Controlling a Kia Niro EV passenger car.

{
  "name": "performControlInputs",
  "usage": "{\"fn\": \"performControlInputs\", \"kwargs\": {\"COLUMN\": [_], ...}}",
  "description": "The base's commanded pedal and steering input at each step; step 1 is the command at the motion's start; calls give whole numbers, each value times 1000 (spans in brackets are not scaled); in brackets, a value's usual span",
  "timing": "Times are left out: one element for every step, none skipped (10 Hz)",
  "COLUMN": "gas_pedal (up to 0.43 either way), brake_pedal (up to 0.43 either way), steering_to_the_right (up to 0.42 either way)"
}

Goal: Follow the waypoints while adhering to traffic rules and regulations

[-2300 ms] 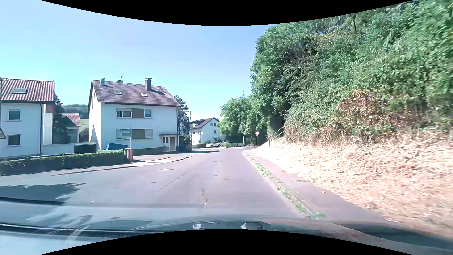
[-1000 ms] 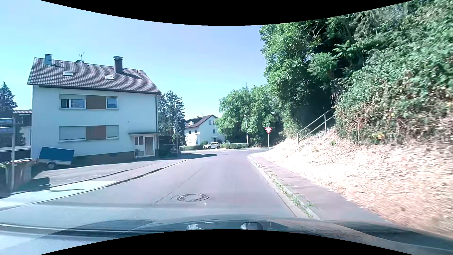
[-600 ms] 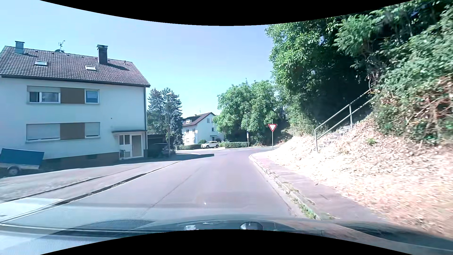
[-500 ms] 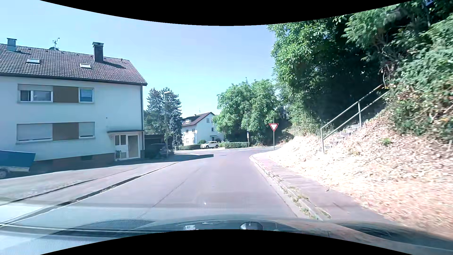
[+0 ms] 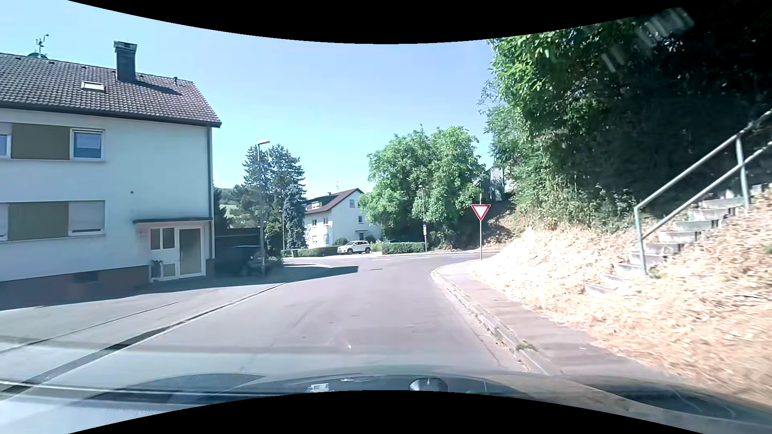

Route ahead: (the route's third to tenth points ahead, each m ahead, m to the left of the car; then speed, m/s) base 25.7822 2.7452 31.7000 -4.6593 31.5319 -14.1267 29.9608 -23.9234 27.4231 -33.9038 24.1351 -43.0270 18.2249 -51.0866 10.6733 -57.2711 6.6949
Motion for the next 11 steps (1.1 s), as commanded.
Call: {"fn": "performControlInputs", "kwargs": {"gas_pedal": [0, 0, 0, 0, 0, 0, 0, 0, 0, 0, 0], "brake_pedal": [0, 6, 43, 61, 91, 104, 104, 110, 110, 104, 110], "steering_to_the_right": [-3, -4, -4, -3, -3, -4, -4, -3, -4, -4, -3]}}
